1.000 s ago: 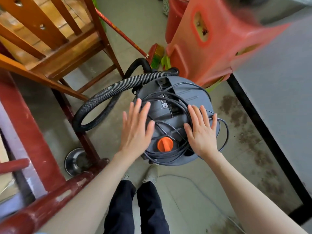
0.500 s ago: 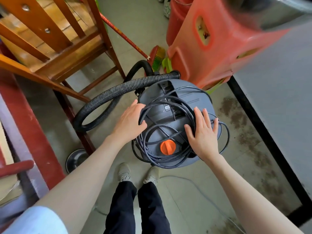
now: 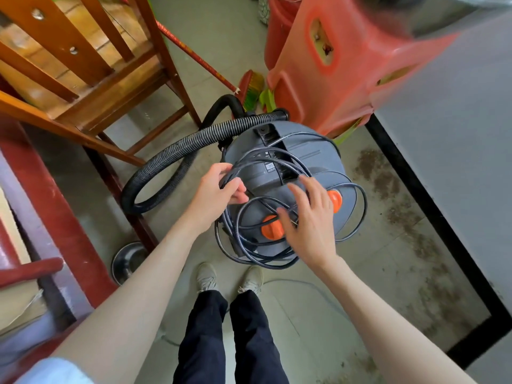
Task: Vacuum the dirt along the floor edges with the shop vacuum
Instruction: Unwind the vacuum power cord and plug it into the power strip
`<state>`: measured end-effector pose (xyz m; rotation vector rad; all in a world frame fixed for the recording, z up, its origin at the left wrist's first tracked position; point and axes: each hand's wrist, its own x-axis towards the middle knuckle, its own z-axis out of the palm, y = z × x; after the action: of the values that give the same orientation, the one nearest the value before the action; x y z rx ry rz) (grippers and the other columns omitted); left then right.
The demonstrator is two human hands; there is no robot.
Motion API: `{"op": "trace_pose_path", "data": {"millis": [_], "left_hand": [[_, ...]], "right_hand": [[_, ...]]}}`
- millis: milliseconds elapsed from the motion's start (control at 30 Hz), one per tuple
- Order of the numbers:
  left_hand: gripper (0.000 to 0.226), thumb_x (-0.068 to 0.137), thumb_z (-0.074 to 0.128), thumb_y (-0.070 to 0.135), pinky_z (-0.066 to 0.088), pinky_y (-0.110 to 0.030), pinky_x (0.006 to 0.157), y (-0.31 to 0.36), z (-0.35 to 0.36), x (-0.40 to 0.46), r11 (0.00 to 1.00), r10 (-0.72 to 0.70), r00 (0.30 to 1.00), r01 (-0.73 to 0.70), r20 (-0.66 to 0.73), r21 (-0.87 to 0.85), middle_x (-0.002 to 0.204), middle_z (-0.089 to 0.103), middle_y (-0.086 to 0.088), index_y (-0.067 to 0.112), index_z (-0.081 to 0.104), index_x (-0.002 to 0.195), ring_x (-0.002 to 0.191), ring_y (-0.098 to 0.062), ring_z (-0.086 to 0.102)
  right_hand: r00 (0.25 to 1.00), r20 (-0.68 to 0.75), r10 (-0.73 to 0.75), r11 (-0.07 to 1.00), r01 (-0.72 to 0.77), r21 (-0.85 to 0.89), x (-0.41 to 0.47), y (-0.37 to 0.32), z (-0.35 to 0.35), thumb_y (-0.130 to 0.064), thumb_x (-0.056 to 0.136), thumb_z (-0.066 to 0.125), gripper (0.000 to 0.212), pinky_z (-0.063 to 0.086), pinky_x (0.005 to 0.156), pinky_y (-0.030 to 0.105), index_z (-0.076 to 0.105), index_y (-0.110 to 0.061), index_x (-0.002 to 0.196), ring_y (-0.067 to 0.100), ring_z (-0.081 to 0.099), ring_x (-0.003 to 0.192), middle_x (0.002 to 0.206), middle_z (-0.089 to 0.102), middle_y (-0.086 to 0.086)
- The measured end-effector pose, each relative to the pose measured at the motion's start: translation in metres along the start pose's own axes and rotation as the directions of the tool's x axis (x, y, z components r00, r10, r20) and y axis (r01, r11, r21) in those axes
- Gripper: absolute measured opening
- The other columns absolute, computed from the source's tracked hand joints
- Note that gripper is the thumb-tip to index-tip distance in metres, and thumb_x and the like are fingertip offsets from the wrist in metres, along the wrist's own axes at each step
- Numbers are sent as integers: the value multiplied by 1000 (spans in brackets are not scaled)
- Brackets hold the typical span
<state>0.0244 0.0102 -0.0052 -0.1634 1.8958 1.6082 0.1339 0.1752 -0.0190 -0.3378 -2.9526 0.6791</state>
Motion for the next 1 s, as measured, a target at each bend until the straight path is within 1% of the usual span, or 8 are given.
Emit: {"op": "trace_pose_path", "data": {"millis": [133,267,433,500,567,633,767,1000], "left_hand": [[18,94,45,-1,39,-28,58,3,-3,-3,999,-17,995,20,95,-30,65,52,2,8,58,102,51,-10,38],[19,98,43,4,32,-24,56,14,-6,-13,992,-23,982,46,190,-117,66,44,0,10,59,104,54,-10,34],[17,96,47,5,35,-17,61,30,1,-32,998,50,938,-59,344,17,66,48,2,10,62,94,57,-11,35],[23,95,48,3,34,-16,62,40,7,-40,994,52,917,-85,395,67,68,49,-1,21,62,91,56,-9,36],[25,95,49,5,35,-15,62,52,12,-46,978,63,906,-139,418,154,68,52,1,26,61,91,56,-6,39],[20,95,50,7,37,-11,63,64,18,-48,939,88,906,-214,413,269,69,54,5,24,60,91,56,1,43],[11,95,52,15,42,-23,74,89,34,-53,804,165,896,-364,412,469,79,61,5,22,60,98,74,-6,56],[10,96,51,14,36,-12,66,124,61,-87,653,253,850,-502,462,567,93,60,-2,18,58,102,86,-23,55]], "right_hand": [[988,132,-85,993,95,-75,-8,-11,12,-38,85,47,44,34,106,55,65,-11,113,27,58,113,117,64,6],[997,-54,55,998,-54,23,2,-13,1,-31,83,51,33,38,86,39,64,-5,101,33,59,95,100,64,10],[1000,-10,30,990,-31,-136,33,-2,-26,-36,72,76,86,20,109,61,36,-16,145,35,28,139,147,39,17],[998,34,-49,992,53,-113,44,2,-38,-19,75,75,65,10,111,62,49,-9,133,39,31,140,143,46,17],[999,19,-47,998,47,-29,48,3,-55,-2,76,65,27,23,110,56,58,0,102,40,54,118,109,64,19],[994,82,66,998,-65,-18,44,1,-77,-5,83,59,8,44,81,42,53,-2,87,39,60,85,84,62,17],[977,104,186,979,-175,-104,24,4,-116,-23,90,61,25,36,58,38,48,-7,77,39,54,69,70,60,16],[873,382,302,799,-451,397,-13,-7,-198,-26,86,70,31,27,46,20,53,-23,60,7,33,45,46,41,-13]]}}
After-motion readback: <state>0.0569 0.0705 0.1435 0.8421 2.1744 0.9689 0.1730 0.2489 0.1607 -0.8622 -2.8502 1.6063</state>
